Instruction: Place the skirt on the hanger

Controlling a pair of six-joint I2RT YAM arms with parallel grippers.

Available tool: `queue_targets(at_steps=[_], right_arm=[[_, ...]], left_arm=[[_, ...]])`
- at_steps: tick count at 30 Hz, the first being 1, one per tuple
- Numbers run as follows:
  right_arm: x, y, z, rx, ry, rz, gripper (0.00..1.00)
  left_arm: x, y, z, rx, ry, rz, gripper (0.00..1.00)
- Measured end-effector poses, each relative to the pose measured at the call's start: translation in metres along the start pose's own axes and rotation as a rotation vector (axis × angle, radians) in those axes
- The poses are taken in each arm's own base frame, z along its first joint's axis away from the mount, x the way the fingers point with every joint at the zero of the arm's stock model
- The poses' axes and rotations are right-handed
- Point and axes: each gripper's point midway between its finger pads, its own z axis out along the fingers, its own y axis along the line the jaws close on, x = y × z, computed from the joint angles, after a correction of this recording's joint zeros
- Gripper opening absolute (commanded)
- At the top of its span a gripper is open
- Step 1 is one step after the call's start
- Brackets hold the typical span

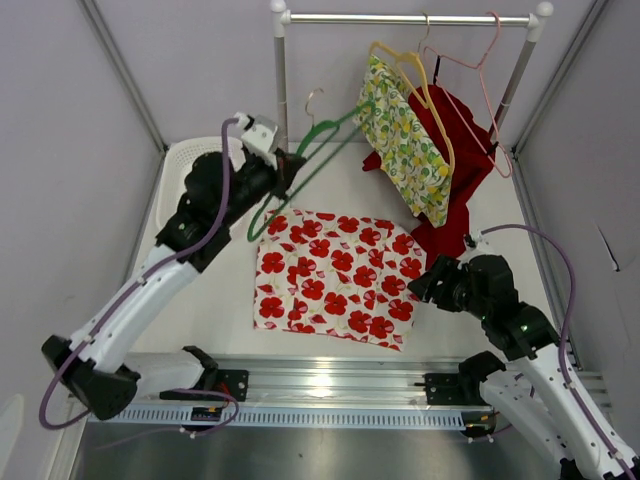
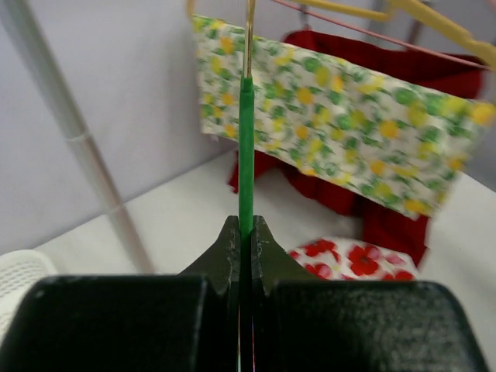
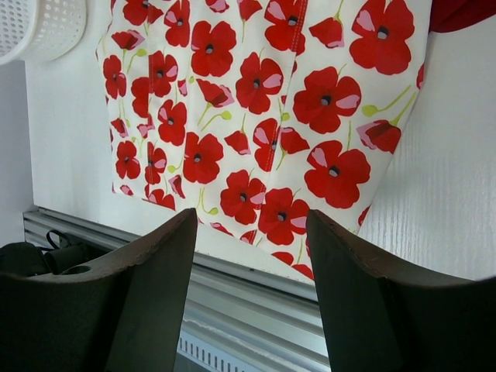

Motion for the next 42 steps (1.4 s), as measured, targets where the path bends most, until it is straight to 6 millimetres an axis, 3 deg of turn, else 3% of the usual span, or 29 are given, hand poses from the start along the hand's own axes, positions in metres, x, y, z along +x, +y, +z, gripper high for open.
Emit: queue_targets(at_steps=[5,8,12,15,18,24,28,32,35,42], right_arm=[[-0.008,0.008,-0.011,-0.013,-0.004,-0.030,0.63],[-0.011,0.012,-0.016,-0.016,0.001,-0.045,0.61],[-0.010,0.014,-0.020,-0.016,0.014,-0.055,0.61],[-0.006,0.012,-0.020,-0.008,0.034,-0.057,0.61],[0.000,0.012,-0.018,-0.004,0.064,-0.066,0.60],[0.016,0.014,-0.015,-0.010,0.116,-0.095,0.57],[0.035,0.012,-0.008,-0.001,0.168,-0.085,0.56],[0.057,0.003,-0.002,0.031,0.199,-0.082,0.55],[0.071,-0.002,0.001,0.047,0.213,-0.070,0.48],[0.096,-0.003,0.006,0.075,0.241,-0.062,0.48]], left_arm=[[0.044,-0.050,-0.045,0.263,0.058,-0.084,0.00],[0.091,-0.079,-0.063,0.407,0.157,-0.179,0.00],[0.176,-0.109,-0.094,0.528,0.348,-0.356,0.00],[0.216,-0.127,-0.117,0.575,0.452,-0.467,0.00],[0.229,-0.150,-0.138,0.644,0.492,-0.530,0.00],[0.223,-0.181,-0.159,0.754,0.454,-0.603,0.00],[0.243,-0.196,-0.167,0.761,0.498,-0.646,0.00],[0.267,-0.205,-0.165,0.732,0.552,-0.672,0.00],[0.288,-0.204,-0.162,0.686,0.591,-0.690,0.00],[0.315,-0.200,-0.162,0.624,0.607,-0.728,0.00]])
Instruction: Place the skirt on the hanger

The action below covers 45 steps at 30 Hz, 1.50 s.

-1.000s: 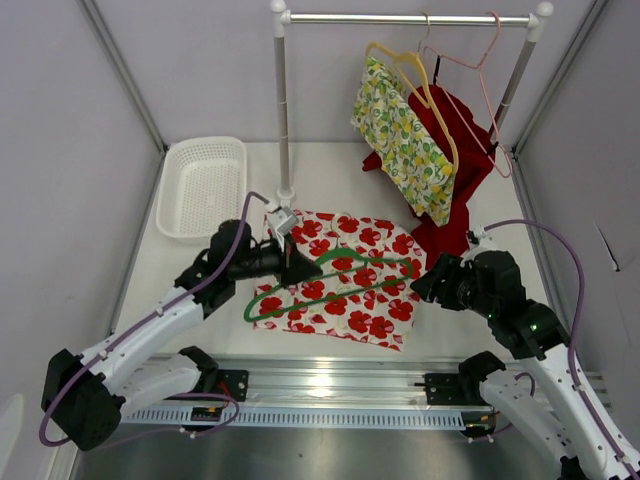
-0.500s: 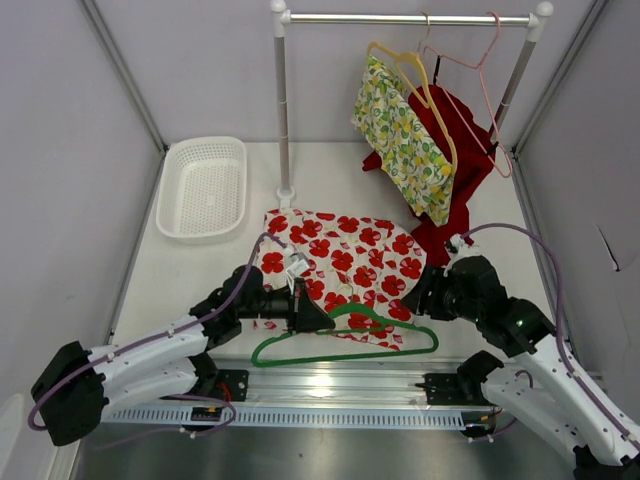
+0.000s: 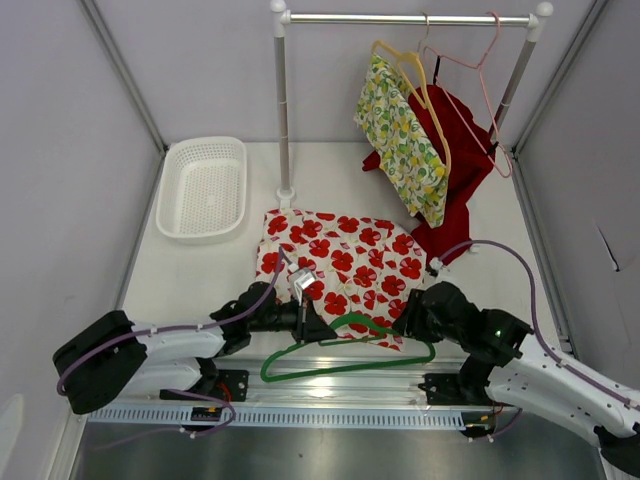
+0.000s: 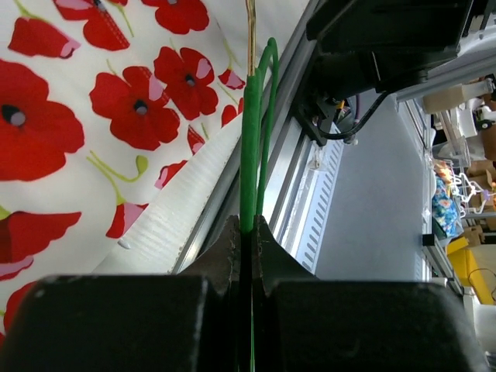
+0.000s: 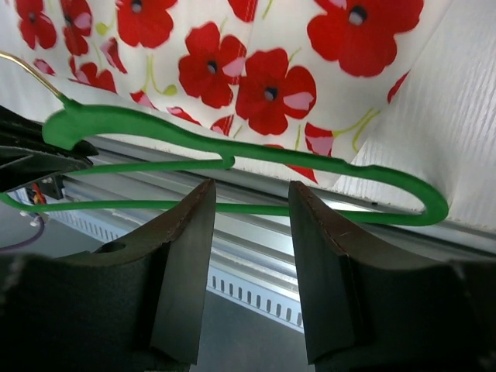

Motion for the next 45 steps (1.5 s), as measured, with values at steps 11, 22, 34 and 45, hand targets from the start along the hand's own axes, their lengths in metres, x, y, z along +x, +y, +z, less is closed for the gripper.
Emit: queue_targets(at_steps=[11,22,34,45], right_arm=[[0.039,-0.022,0.022,0.101,0.055,0.048,0.39],[0.059,-0.047,0.039,0.177,0.080,0.108,0.52],[0.061,-0.047,0.051,0.198,0.073,0.124,0.15],[0.033,-0.034,0.039,0.172,0.007,0.139,0.06]], left_arm=[[0.003,0.011,0.003,-0.024,-0.026,-0.004,0.00],[0.004,0.014,0.005,-0.025,-0.030,-0.002,0.00],[0.003,0.016,0.003,-0.013,-0.046,-0.002,0.00],[0.001,0.023,0.002,-0.025,-0.050,-0.019,0.00]])
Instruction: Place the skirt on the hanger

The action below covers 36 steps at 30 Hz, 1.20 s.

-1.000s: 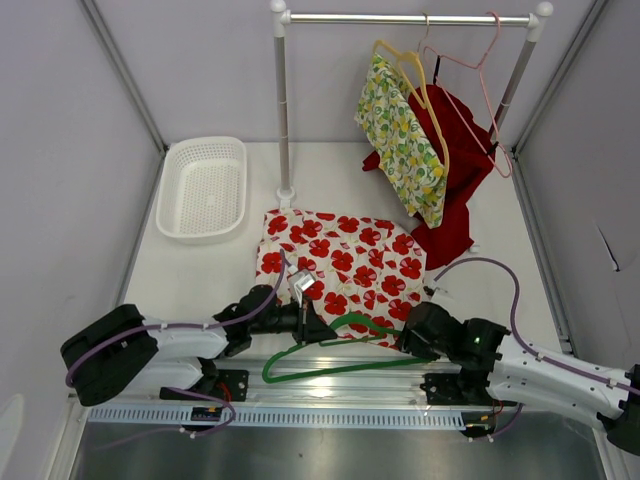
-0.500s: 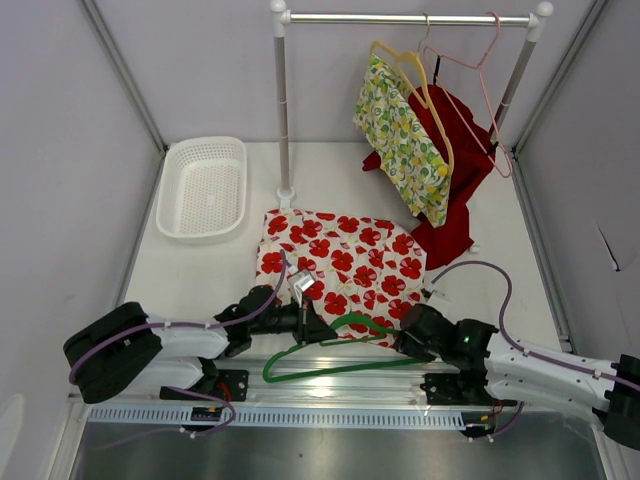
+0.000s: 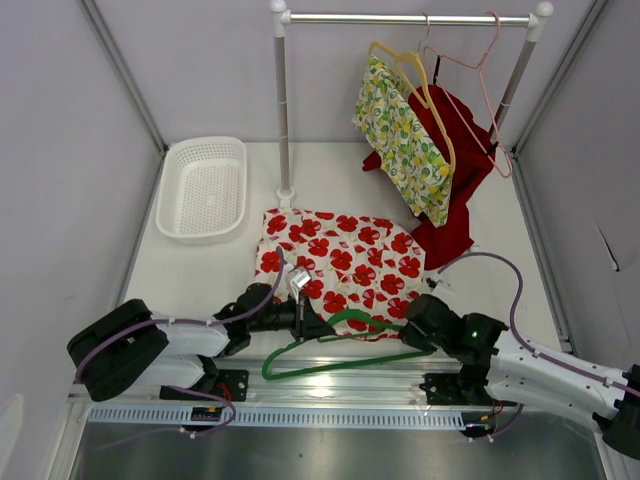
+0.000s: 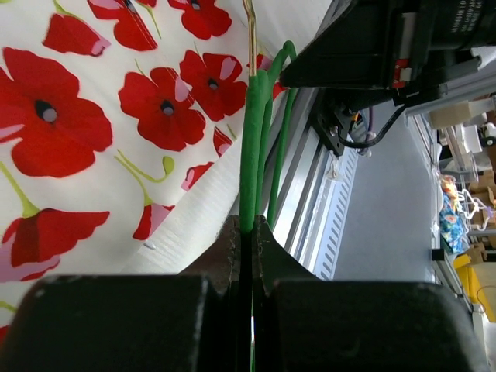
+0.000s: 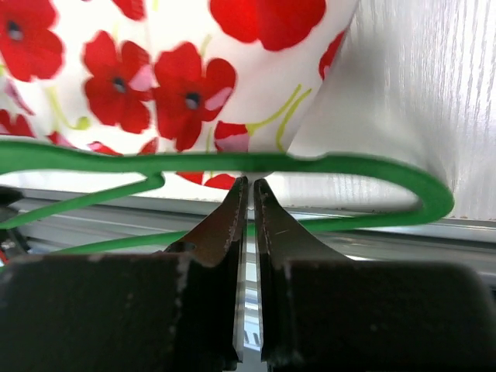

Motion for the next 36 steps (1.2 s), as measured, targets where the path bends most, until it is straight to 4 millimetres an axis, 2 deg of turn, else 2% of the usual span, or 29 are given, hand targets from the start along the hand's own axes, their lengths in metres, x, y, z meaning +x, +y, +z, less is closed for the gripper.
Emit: queue_targets(at_steps=[9,16,27,31,36], right_arm=[[-0.022,0.008,-0.013,-0.018,-0.044,0.008,0.06],[-0.033,0.007,-0.018,-0.006,-0.061,0.013,0.06],[-0.064,-0.011,-0.024,0.007,-0.111,0.174,0.06],[-0.067,-0.019,-0.024,0.028,-0.105,0.208,0.07],[-0.069,-0.029,-0.024,0.056,-0.100,0.248,0.06]], left_arm=[[-0.026,0.017,0.001,-0.047,-0.097,-0.003,0.00],[-0.034,0.020,0.006,-0.057,-0.103,0.011,0.00],[-0.036,0.039,0.007,-0.148,-0.098,0.012,0.00],[-0.041,0.046,0.004,-0.168,-0.132,0.020,0.00],[-0.036,0.056,0.000,-0.167,-0.162,0.025,0.00]])
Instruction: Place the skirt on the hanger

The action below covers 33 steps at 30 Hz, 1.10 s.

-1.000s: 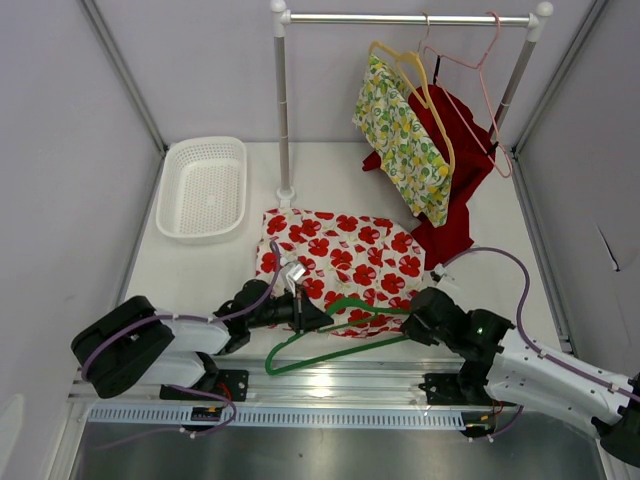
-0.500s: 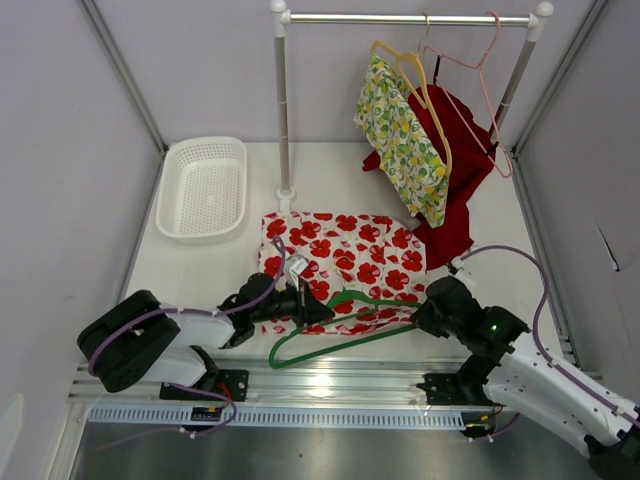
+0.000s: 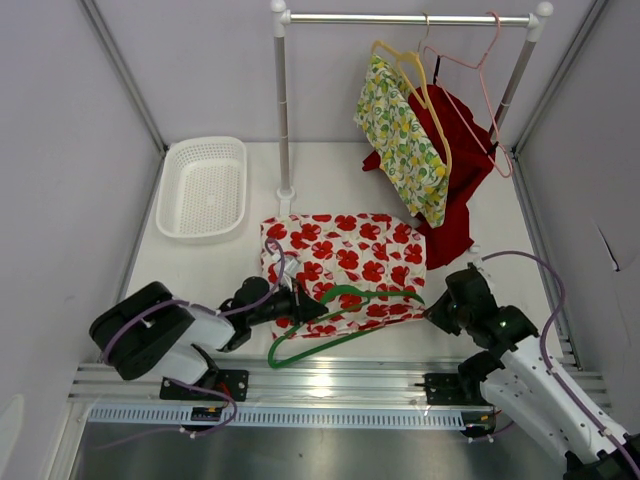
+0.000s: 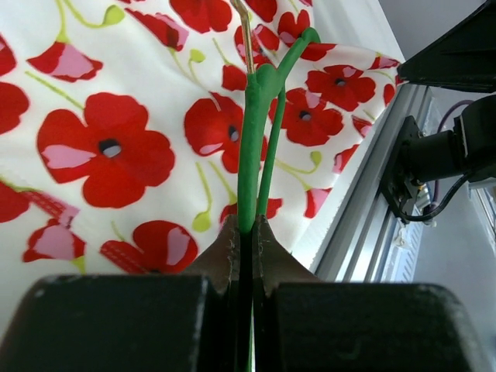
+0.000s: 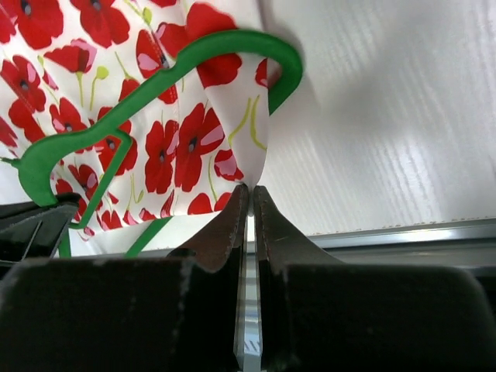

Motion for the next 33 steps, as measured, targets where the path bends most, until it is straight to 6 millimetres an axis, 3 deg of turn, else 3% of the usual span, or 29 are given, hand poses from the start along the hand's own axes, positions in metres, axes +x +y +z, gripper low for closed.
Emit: queue_targets(at_steps=[10,19,29,33], right_arm=[[-0.026,-0.020,0.002,0.049,-0.023,0.101,0.10],[-0.032,-0.023,0.003,0.045,-0.010,0.083,0.15],[-0.037,-0.017,0.002,0.005,-0.021,0.065,0.48],[-0.027,0.001,-0.003,-0.068,-0.020,-0.038,0.44]], left_arm=[[0.003,0.005,0.005,0.048,-0.050,0.035,0.00],[-0.002,0.009,0.005,0.042,-0.079,0.106,0.00],[-0.011,0.025,0.006,-0.030,-0.135,0.175,0.00],[-0.011,0.029,0.006,-0.045,-0.139,0.178,0.00]])
